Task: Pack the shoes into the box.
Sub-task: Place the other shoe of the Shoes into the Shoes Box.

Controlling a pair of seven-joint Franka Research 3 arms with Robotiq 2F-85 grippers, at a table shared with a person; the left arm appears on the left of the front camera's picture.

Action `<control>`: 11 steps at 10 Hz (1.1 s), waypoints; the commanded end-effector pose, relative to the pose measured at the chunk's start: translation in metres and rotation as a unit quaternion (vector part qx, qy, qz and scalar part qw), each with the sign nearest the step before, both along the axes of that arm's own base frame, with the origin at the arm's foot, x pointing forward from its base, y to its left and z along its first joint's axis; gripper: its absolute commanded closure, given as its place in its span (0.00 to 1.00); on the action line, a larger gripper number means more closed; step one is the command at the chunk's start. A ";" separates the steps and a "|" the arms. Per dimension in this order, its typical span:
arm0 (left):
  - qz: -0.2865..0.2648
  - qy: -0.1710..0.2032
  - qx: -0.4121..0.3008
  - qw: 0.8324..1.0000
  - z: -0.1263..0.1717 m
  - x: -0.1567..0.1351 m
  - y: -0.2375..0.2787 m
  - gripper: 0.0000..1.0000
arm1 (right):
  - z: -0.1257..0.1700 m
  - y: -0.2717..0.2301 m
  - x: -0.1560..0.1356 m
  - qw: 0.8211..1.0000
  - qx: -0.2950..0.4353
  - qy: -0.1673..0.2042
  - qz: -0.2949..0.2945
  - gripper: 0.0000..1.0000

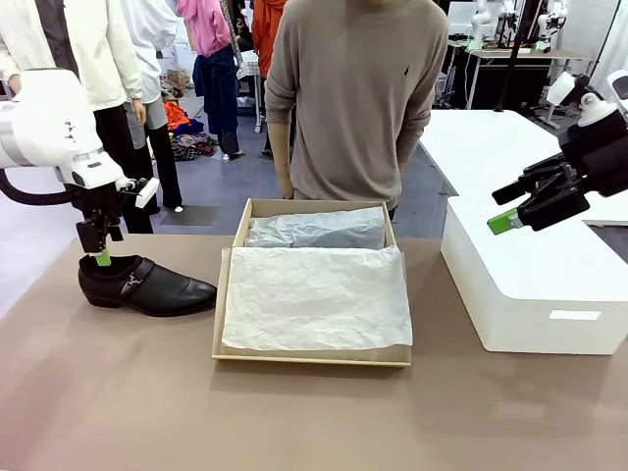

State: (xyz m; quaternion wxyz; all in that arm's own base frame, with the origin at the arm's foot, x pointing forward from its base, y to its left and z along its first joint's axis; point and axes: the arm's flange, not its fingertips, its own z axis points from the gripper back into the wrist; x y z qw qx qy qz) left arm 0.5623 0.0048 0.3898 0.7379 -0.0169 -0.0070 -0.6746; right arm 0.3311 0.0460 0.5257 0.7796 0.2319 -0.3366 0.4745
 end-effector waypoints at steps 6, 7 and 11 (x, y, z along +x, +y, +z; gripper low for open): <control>-0.009 0.024 -0.003 1.000 -0.028 0.021 0.004 0.00 | 0.000 -0.001 0.003 1.000 0.014 -0.011 0.013 0.00; -0.012 0.029 -0.004 1.000 -0.032 0.021 0.004 0.00 | 0.000 -0.001 0.003 1.000 0.014 -0.011 0.013 0.00; -0.009 0.046 -0.005 0.999 -0.045 0.021 0.006 0.00 | 0.000 -0.001 0.003 1.000 0.014 -0.011 0.013 0.00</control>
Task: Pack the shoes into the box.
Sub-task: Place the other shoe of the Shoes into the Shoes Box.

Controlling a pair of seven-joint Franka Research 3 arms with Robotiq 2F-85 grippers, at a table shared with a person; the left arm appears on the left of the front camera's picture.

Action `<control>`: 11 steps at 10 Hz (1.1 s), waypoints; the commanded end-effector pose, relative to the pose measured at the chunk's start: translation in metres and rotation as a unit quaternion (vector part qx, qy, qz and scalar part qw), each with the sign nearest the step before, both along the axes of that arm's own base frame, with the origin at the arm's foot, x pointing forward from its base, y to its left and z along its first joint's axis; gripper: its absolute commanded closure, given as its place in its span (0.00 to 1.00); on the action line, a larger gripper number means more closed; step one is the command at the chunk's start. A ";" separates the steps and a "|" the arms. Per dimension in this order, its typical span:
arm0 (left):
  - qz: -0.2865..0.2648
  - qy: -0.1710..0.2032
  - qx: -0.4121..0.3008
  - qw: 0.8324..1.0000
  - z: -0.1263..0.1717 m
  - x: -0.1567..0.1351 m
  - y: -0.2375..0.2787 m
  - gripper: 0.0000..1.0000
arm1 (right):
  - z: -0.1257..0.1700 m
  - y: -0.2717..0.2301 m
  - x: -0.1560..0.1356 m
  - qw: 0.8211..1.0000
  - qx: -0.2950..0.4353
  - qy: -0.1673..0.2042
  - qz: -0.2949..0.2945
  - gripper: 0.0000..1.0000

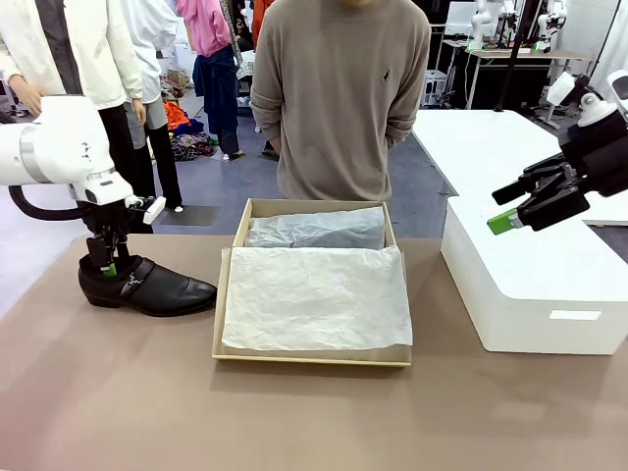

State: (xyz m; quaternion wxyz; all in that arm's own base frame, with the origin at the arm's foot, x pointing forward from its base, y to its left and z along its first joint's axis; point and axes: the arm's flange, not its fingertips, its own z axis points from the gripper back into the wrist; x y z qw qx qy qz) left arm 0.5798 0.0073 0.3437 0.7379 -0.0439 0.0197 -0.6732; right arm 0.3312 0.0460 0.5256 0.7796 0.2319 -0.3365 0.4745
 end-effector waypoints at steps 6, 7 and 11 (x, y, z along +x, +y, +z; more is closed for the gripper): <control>-0.005 0.026 -0.005 1.000 0.001 0.003 0.005 0.65 | 0.000 -0.001 0.003 1.000 0.014 -0.011 0.013 0.00; -0.005 0.026 -0.004 1.000 0.001 0.003 0.005 0.84 | 0.000 -0.001 0.003 1.000 0.014 -0.011 0.013 0.00; -0.004 0.025 0.000 1.000 0.002 0.001 0.005 1.00 | 0.000 -0.001 0.003 1.000 0.014 -0.011 0.013 0.00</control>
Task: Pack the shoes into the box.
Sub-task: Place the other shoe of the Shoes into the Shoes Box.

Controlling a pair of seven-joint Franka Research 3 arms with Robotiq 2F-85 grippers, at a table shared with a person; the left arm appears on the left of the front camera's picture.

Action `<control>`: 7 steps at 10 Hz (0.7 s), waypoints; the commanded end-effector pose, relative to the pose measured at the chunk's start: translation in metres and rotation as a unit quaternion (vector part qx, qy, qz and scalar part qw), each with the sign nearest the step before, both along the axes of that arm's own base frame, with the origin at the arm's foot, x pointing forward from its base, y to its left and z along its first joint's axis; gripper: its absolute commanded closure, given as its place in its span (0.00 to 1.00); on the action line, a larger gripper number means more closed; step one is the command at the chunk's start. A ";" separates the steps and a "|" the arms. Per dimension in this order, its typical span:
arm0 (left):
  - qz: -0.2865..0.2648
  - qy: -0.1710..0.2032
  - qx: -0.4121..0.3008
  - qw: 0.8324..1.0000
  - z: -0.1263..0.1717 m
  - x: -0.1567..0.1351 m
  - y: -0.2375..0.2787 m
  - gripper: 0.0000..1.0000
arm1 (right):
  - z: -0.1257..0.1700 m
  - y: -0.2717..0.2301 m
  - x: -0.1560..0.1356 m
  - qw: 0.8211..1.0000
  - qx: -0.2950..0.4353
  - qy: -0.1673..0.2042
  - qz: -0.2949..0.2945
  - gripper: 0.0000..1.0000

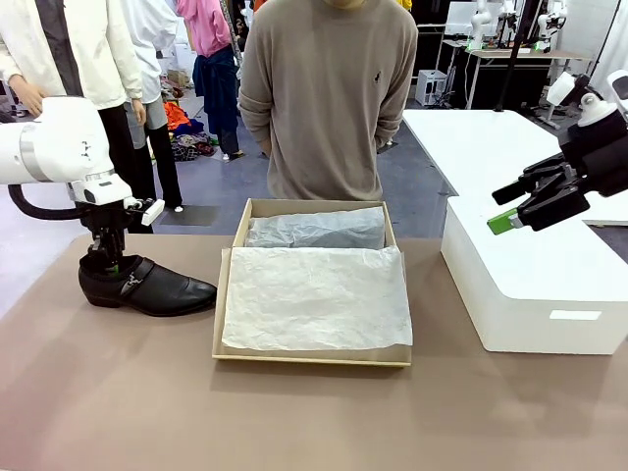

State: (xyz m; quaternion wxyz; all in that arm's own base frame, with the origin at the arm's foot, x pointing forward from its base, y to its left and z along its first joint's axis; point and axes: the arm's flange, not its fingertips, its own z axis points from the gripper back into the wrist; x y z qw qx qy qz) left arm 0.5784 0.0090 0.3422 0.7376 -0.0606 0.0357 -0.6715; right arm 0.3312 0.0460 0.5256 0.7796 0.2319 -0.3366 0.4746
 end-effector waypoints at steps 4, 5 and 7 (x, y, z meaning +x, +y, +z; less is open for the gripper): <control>-0.010 0.003 0.006 1.000 0.004 0.001 0.003 1.00 | 0.000 -0.001 0.003 1.000 0.014 -0.011 0.013 0.00; -0.013 0.003 0.007 1.000 0.006 0.000 0.003 1.00 | 0.000 -0.001 0.003 1.000 0.014 -0.011 0.013 0.00; 0.006 -0.002 0.007 1.000 0.030 -0.007 0.015 1.00 | 0.000 -0.001 0.003 1.000 0.014 -0.011 0.013 0.00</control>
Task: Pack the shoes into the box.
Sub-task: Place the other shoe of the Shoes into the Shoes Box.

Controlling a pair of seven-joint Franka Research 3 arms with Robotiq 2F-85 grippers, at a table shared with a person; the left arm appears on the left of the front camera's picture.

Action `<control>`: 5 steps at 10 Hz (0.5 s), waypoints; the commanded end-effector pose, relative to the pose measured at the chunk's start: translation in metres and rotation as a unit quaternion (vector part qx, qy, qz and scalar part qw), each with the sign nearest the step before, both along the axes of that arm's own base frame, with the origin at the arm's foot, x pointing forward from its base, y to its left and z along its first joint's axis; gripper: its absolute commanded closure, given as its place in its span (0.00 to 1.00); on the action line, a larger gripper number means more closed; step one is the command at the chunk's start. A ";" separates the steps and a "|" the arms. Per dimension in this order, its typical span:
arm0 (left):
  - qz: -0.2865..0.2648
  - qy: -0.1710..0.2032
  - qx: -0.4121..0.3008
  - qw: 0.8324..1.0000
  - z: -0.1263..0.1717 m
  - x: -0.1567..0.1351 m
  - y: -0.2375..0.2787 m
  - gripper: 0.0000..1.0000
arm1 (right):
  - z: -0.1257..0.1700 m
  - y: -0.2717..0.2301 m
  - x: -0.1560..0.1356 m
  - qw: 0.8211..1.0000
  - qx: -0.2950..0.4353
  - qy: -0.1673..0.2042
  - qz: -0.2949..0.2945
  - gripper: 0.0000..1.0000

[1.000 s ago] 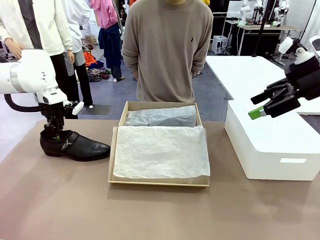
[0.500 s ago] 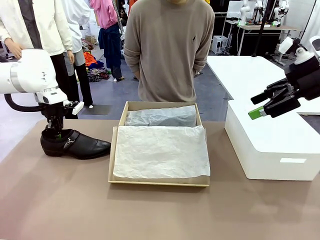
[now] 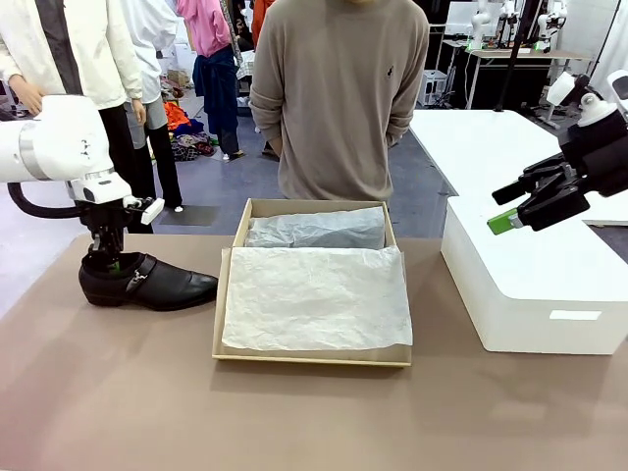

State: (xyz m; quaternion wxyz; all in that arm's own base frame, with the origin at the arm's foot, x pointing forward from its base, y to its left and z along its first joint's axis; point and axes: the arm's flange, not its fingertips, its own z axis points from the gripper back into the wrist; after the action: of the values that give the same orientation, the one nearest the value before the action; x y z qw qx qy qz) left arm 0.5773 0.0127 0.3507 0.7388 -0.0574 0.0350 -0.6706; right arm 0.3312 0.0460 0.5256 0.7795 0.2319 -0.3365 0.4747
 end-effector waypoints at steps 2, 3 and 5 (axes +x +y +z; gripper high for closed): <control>0.040 -0.008 0.006 0.999 0.062 -0.006 0.027 1.00 | 0.000 -0.001 0.003 1.000 0.014 -0.011 0.013 0.00; 0.054 -0.014 0.015 0.998 0.083 -0.005 0.032 1.00 | 0.000 -0.001 0.003 1.000 0.014 -0.011 0.013 0.00; 0.124 -0.018 0.018 0.992 0.128 -0.006 0.030 1.00 | 0.000 -0.001 0.003 1.000 0.014 -0.011 0.013 0.00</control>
State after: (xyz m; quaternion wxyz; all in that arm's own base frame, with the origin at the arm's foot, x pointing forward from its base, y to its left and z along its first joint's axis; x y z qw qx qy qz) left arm 0.5677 0.0497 0.4643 0.7934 -0.0374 0.0190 -0.6073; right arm 0.3312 0.0460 0.5256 0.7796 0.2318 -0.3365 0.4747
